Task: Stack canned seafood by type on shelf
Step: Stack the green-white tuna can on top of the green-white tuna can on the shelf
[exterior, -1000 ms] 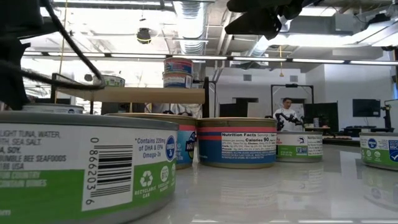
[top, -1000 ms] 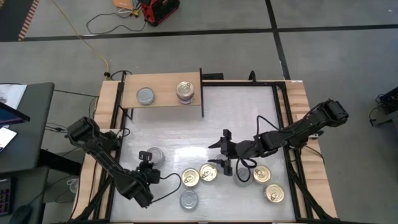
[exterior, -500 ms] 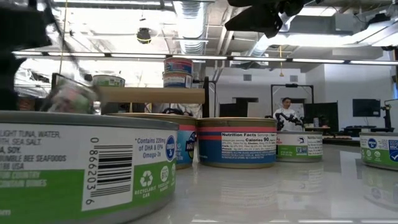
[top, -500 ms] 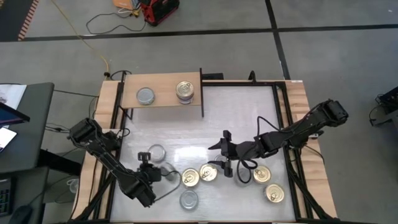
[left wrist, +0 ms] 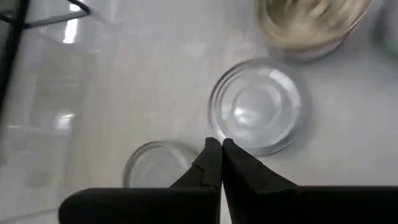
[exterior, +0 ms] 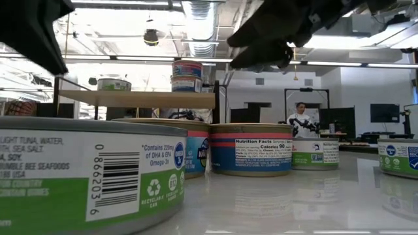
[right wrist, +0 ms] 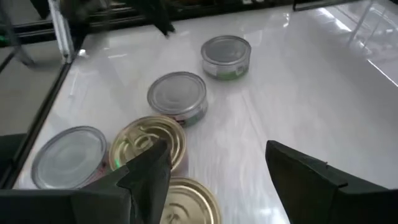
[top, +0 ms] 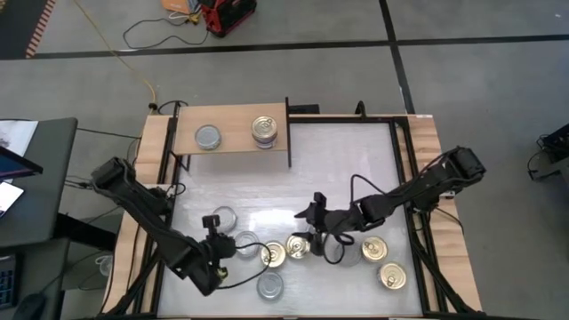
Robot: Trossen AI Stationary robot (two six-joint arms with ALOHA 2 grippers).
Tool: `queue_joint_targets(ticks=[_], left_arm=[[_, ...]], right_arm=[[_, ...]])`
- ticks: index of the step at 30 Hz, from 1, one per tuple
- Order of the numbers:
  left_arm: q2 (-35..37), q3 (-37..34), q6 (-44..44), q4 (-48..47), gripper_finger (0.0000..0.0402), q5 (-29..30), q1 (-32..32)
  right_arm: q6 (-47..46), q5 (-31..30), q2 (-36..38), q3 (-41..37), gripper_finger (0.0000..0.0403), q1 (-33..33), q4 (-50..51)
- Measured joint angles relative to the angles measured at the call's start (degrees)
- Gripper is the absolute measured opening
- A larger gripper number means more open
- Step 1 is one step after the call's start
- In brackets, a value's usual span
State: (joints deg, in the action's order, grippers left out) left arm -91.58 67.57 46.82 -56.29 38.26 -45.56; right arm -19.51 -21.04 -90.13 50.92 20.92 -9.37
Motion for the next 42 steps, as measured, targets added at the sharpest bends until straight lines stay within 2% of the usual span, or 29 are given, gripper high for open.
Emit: queue_joint_targets(ticks=[4, 11, 16, 22, 29, 38, 42], left_arm=[[1.0, 0.2, -5.9, 8.3, 0.0035, -2.7, -0.8], [-7.5, 0.1, -12.9, 7.9, 0.0125, -3.3, -0.8], [-11.7, 0.0, -17.1, 8.2, 0.0151, -3.2, -1.4], [-16.3, 0.0, -20.3, 8.2, 0.0118, 1.1, -2.7], [-21.7, 0.3, -18.3, 7.6, 0.0011, 5.9, -4.6], [-22.2, 0.2, -13.3, 9.1, 0.0001, 5.7, -5.7], [-22.7, 0.1, -15.5, 12.8, 0.0001, 0.7, -6.9]], right_arm=[[-0.5, -0.1, -0.2, 0.0, 0.0286, -0.1, -0.8], [-0.5, -0.1, 1.5, 0.0, 0.0286, 0.2, -1.6], [-0.5, -0.1, 1.7, 0.0, 0.0286, 0.3, -1.5], [-0.5, -0.1, 1.7, 0.0, 0.0286, 0.3, -2.1], [-0.5, -0.1, 1.8, 0.0, 0.0286, 0.3, -2.7], [-0.4, -0.1, 1.8, 0.0, 0.0286, -0.1, -3.1], [-0.5, -0.1, 1.8, 0.0, 0.0286, -0.1, -3.1]])
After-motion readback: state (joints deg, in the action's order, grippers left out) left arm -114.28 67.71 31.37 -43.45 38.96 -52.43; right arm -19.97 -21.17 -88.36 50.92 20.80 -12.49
